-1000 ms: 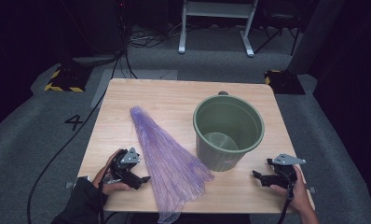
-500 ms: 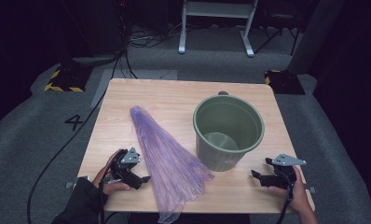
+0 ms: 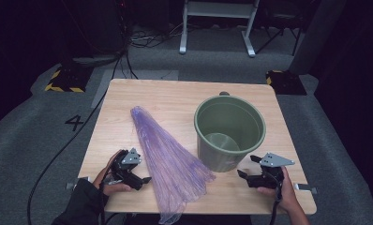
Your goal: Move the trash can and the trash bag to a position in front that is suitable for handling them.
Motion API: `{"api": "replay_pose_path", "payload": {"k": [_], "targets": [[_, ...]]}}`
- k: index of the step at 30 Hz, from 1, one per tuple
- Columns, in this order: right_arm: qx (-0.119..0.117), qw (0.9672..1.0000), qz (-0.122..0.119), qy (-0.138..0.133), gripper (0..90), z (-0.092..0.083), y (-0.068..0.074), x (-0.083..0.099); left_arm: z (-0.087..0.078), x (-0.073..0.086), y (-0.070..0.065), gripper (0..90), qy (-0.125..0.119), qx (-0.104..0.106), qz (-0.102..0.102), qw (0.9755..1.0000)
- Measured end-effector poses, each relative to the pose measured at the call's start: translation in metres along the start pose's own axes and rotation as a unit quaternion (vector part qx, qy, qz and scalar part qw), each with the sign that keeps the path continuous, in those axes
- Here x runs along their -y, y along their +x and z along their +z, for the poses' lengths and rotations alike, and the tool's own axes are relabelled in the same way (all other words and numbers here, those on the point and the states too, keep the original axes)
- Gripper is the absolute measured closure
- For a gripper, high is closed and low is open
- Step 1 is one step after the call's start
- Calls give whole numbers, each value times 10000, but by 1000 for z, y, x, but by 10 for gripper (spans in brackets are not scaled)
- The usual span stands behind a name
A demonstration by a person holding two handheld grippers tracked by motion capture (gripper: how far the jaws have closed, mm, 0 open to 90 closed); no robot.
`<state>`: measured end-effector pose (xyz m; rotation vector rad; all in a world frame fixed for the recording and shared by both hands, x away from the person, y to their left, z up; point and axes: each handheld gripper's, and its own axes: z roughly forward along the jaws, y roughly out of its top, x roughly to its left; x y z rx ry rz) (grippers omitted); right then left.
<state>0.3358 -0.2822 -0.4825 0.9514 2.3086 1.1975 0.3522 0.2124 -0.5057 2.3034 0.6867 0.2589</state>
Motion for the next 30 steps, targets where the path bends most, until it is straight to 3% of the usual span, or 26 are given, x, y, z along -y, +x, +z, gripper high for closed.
{"api": "replay_pose_path", "payload": {"k": [10,30], "targets": [[74,9999,-29,-112,168,11,9,-10,0,0,0,0,10,1,7,10000],[171,9994,38,-315,166,36,6,-33,0,0,0,0,0,1,0,10000]]}}
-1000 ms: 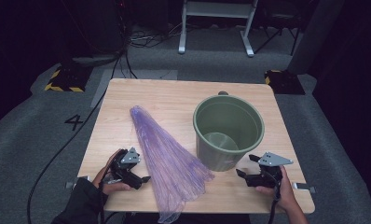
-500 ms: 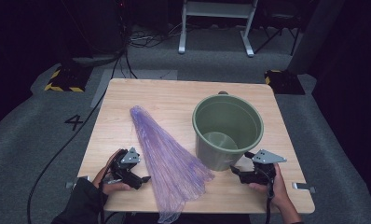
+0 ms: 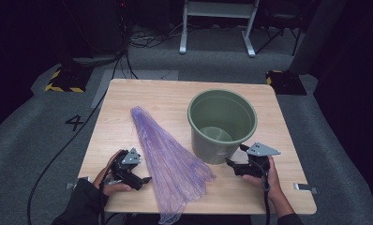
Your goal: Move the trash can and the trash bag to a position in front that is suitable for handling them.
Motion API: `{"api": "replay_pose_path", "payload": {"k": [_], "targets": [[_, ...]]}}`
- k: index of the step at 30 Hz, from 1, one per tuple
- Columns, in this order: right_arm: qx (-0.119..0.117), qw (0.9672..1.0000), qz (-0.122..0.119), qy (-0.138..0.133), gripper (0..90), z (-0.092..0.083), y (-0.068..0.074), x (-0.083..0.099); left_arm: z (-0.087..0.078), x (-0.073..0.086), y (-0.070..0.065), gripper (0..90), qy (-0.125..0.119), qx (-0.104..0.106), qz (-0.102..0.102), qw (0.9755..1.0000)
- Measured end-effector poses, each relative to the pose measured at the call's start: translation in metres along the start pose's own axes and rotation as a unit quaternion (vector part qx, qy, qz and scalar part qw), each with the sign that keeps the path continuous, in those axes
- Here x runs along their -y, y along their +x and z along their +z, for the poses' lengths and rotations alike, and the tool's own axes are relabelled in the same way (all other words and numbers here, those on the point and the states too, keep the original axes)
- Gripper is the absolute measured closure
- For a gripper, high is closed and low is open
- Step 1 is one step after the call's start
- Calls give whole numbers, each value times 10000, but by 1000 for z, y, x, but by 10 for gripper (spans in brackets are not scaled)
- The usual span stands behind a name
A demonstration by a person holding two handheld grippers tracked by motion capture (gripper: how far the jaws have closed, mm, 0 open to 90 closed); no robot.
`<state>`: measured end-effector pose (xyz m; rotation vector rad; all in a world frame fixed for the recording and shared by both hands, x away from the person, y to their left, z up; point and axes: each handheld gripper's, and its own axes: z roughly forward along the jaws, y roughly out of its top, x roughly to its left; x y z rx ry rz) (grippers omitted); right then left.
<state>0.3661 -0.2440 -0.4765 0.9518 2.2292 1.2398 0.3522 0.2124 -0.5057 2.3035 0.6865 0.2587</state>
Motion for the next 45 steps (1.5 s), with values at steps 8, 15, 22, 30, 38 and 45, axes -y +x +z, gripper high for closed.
{"api": "replay_pose_path", "payload": {"k": [8,15,22,30,38,45], "targets": [[74,10000,37,-13,167,14,0,-10,0,0,0,0,-1,1,-3,10000],[117,9999,63,38,176,28,-1,-21,0,0,0,0,1,2,-2,10000],[149,9999,63,60,184,42,-4,-31,0,0,0,0,1,2,-4,10000],[180,9996,138,142,182,62,-8,-49,0,0,0,0,1,2,-6,10000],[127,9993,255,226,190,73,-10,-56,0,0,-1,1,2,-20,-9,10000],[-119,9993,167,302,223,53,-7,-46,-1,1,-5,3,-6,-28,0,10000]]}}
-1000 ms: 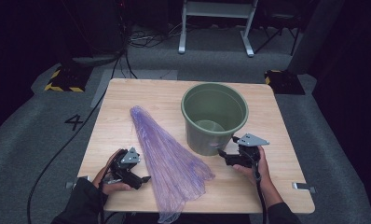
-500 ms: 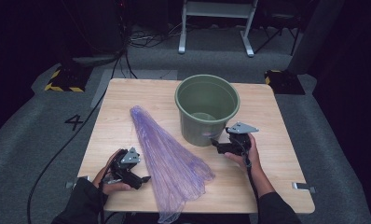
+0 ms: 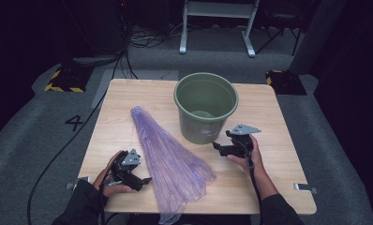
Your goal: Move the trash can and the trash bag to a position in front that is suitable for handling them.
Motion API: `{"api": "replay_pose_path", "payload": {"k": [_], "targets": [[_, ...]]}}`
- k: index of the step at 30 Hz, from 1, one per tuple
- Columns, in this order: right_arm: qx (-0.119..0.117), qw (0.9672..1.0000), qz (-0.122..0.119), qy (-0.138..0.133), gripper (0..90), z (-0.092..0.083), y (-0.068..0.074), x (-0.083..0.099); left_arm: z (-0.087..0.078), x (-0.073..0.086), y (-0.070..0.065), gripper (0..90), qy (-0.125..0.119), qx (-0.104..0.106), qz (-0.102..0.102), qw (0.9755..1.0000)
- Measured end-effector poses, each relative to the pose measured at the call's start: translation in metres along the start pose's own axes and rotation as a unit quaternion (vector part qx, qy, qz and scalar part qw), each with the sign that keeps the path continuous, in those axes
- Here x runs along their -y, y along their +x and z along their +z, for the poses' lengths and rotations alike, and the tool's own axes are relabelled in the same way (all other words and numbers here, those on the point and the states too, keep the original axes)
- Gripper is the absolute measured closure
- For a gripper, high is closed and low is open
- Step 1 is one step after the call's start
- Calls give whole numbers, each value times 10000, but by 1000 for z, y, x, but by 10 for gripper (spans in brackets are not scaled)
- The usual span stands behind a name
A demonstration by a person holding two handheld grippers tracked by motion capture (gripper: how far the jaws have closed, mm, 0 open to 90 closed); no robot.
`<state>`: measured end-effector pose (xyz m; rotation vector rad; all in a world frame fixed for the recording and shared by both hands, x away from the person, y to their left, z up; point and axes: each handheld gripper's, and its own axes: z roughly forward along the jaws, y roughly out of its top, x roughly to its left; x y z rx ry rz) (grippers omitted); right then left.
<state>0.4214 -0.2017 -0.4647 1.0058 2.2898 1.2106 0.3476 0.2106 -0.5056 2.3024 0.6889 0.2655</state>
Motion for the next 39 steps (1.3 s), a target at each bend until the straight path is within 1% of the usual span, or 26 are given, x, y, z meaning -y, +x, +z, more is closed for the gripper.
{"api": "replay_pose_path", "payload": {"k": [1,2,3,5,7,8,9,11,12,15,16,18,19,20,23,25,26,27,29,30,31,33,35,36,38,39], "targets": [[-251,9996,-83,-8,288,-15,4,8,0,0,-2,3,11,29,24,10000],[-251,9996,-83,-8,288,-15,4,8,0,0,-4,3,-11,67,50,10000],[-609,9978,-274,32,352,-27,8,15,1,0,-9,3,-1,125,124,9998],[-843,9954,-415,190,405,-38,13,23,1,-1,-11,3,-2,141,147,9998],[-1052,9929,-503,236,404,-47,19,31,2,-2,-16,2,4,152,154,9998],[-1052,9929,-503,236,404,-47,19,31,3,-3,-19,2,-4,147,154,9998],[-1200,9914,-471,248,384,-53,24,37,4,-4,-21,2,3,151,165,9998],[-1290,9900,-516,242,350,-57,31,41,6,-7,-32,2,4,219,237,9995],[-1290,9900,-516,242,350,-57,31,41,6,-7,-32,3,4,219,237,9995],[-1488,9870,-578,180,312,-64,44,45,11,-11,-46,3,-26,244,332,9991],[-1488,9870,-578,180,312,-64,44,45,11,-11,-46,2,-26,244,332,9991],[-1591,9851,-642,99,292,-64,54,44,14,-14,-49,2,-8,294,350,9990],[-1591,9851,-642,99,292,-64,54,44,15,-16,-51,2,10,307,336,9990],[-1510,9859,-717,85,298,-60,60,43,19,-19,-52,2,3,307,321,9990],[-1500,9860,-727,90,320,-55,62,43,22,-23,-53,2,-9,313,309,9990],[-1373,9870,-822,109,477,-46,63,44,27,-28,-53,2,2,321,326,9990],[-1373,9870,-822,109,477,-46,63,44,27,-28,-53,2,2,321,326,9990],[-1315,9876,-850,143,620,-39,61,45,29,-30,-52,2,-3,322,329,9989],[-1207,9879,-954,185,693,-35,61,46,32,-33,-52,2,5,302,307,9991],[-1207,9879,-954,185,693,-35,61,46,33,-35,-52,2,8,299,295,9991],[-1115,9886,-985,215,744,-34,60,46,36,-38,-52,2,15,293,296,9991],[-1086,9893,-940,237,761,-32,56,47,39,-42,-52,2,14,274,268,9993],[-928,9910,-921,288,805,-31,50,49,43,-45,-53,2,4,281,269,9992],[-841,9928,-808,279,826,-32,43,52,46,-49,-52,2,8,257,256,9993],[-720,9946,-690,292,780,-34,35,53,50,-53,-53,2,7,223,217,9995],[-677,9952,-637,291,696,-35,32,54,52,-55,-54,2,-1,206,209,9996]]}}
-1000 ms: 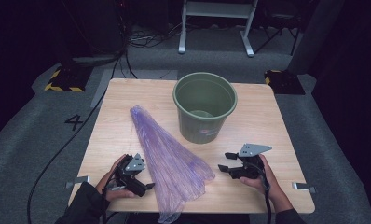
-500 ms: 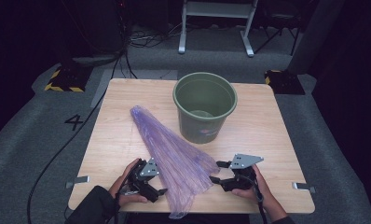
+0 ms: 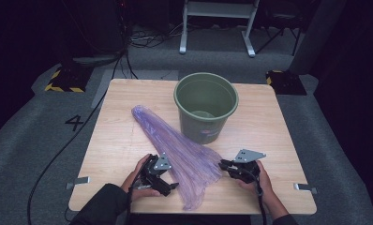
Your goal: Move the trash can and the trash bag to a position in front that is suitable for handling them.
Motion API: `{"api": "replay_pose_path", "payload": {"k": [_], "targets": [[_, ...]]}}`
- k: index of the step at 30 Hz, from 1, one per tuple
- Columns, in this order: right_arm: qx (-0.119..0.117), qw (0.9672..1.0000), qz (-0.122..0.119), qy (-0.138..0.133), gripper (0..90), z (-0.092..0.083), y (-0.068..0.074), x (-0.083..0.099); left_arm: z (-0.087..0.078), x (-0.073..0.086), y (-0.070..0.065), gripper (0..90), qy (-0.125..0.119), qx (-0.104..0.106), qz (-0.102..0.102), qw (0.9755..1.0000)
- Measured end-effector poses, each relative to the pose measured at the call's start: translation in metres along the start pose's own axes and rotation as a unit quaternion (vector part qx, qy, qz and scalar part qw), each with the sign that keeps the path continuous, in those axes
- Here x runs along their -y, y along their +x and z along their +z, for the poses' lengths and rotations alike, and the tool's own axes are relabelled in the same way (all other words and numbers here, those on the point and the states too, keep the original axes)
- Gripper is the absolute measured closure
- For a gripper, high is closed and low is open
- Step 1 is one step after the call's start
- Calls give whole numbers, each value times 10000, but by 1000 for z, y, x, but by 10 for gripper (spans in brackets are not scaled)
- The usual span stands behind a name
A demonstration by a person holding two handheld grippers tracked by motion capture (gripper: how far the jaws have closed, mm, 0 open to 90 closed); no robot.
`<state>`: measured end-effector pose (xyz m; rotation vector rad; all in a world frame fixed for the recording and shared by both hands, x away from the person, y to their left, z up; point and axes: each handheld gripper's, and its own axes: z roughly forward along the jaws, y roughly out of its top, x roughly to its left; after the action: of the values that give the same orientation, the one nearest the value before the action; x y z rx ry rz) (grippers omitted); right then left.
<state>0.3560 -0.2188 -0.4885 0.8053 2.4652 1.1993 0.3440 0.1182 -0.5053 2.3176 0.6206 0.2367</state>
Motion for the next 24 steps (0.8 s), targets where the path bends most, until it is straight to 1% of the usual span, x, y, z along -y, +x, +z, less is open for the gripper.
{"api": "replay_pose_path", "payload": {"k": [1,2,3,4,5,6,7,8,9,10,11,12,13,14,15,16,17,18,19,20,21,22,23,24], "targets": [[0,10000,0,0,696,0,0,0,0,0,0,2,0,0,0,10000],[51,9999,103,-8,632,-2,-3,0,3,-3,0,2,-1,-20,-31,10000],[-16,9998,188,-74,557,-8,-7,1,4,-4,0,2,5,-40,-43,10000],[-16,9998,188,-74,557,-8,-7,1,6,-7,-1,2,9,-53,-75,10000],[-109,9998,166,-79,499,-10,-7,0,8,-9,-1,2,2,-65,-77,9999],[-168,9999,22,0,425,-14,-3,-4,11,-11,-1,2,0,-78,-97,9999],[-168,9999,22,0,425,-14,-3,-4,12,-13,-2,2,-2,-79,-98,9999],[-150,9999,-44,15,399,-16,-1,-5,14,-15,-2,2,-1,-90,-100,9999],[-154,9998,-86,-45,351,-20,5,-8,15,-17,-2,2,8,-90,-87,9999],[-154,9998,-86,-45,351,-20,5,-8,17,-18,-3,2,7,-89,-105,9999],[-165,9998,-62,-79,324,-21,7,-10,18,-19,-3,2,9,-95,-108,9999],[-179,9998,-63,-115,315,-22,9,-11,19,-20,-3,2,6,-97,-100,9999],[-221,9995,-107,-181,302,-24,14,-15,20,-21,-3,3,4,-100,-109,9999],[-271,9994,-109,-208,306,-25,17,-16,21,-22,-3,2,8,-102,-113,9999],[-383,9989,-99,-233,305,-26,20,-18,23,-25,-3,3,-4,-102,-110,9999],[-383,9989,-99,-233,305,-26,20,-18,23,-25,-3,3,-4,-102,-110,9999],[-591,9978,-120,-293,296,-26,28,-23,25,-27,-3,2,1,-106,-139,9998],[-591,9978,-120,-293,296,-26,28,-23,25,-27,-3,2,1,-106,-139,9998],[-576,9977,-190,-309,284,-23,37,-29,26,-28,-3,3,6,-117,-119,9999],[-576,9977,-190,-309,284,-23,37,-29,27,-29,-3,3,6,-123,-128,9998],[-578,9977,-207,-275,269,-17,42,-31,29,-32,-2,3,5,-116,-125,9999],[-578,9977,-207,-275,269,-17,42,-31,29,-32,-2,3,5,-116,-125,9999],[-528,9981,-258,-185,268,-12,43,-31,30,-33,-2,3,10,-131,-126,9998],[-406,9987,-300,2,267,-1,45,-28,32,-34,-2,3,10,-125,-118,9999]]}}
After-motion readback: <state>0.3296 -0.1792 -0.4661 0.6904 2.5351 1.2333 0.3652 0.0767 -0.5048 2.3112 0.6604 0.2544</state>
